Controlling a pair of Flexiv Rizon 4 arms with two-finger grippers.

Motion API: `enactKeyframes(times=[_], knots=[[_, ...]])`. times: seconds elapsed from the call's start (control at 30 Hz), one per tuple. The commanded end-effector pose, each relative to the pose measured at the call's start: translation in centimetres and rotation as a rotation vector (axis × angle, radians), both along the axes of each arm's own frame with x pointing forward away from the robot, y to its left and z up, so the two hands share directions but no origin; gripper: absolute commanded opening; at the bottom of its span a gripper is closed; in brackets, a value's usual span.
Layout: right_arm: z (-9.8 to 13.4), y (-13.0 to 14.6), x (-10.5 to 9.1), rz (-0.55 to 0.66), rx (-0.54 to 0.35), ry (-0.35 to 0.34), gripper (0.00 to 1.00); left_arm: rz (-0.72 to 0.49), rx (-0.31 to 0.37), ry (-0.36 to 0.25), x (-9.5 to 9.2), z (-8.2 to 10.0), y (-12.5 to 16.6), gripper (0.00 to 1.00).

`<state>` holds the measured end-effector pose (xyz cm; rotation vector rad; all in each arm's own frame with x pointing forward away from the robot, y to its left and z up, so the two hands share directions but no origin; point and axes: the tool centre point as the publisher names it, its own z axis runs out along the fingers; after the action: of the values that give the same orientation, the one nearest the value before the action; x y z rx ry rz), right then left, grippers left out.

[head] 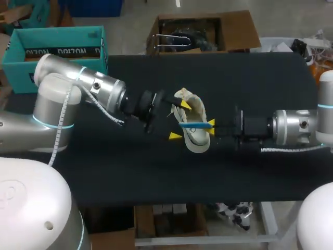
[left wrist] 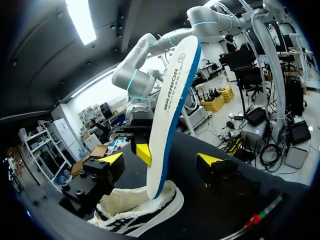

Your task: Open the shoe tongue, take the insole out of the shoe, put the insole back into the shoe, and pack the shoe into the shoebox

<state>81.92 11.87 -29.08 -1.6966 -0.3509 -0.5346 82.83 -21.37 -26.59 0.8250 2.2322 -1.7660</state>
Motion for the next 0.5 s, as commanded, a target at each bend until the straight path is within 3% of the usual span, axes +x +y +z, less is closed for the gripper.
enactKeyframes(times=[0.03, 0.37, 0.4, 0.5], knots=[[-1.0, 0.0, 1.0, 0.014, 0.021, -0.008, 0.00, 0.156, -0.090, -0.017, 0.3, -0.6, -0.2, 0.90], [-1.7, -0.2, 2.5, 0.019, 0.018, -0.011, 0.00, 0.136, -0.026, 0.018, 2.2, -2.1, -1.3, 0.81], [-1.8, -0.2, 2.6, 0.019, 0.018, -0.011, 0.00, 0.134, -0.020, 0.020, 2.3, -2.2, -1.4, 0.78], [-1.8, -0.2, 2.8, 0.018, 0.015, -0.009, 0.00, 0.131, -0.011, 0.025, 2.6, -2.5, -1.6, 0.55]])
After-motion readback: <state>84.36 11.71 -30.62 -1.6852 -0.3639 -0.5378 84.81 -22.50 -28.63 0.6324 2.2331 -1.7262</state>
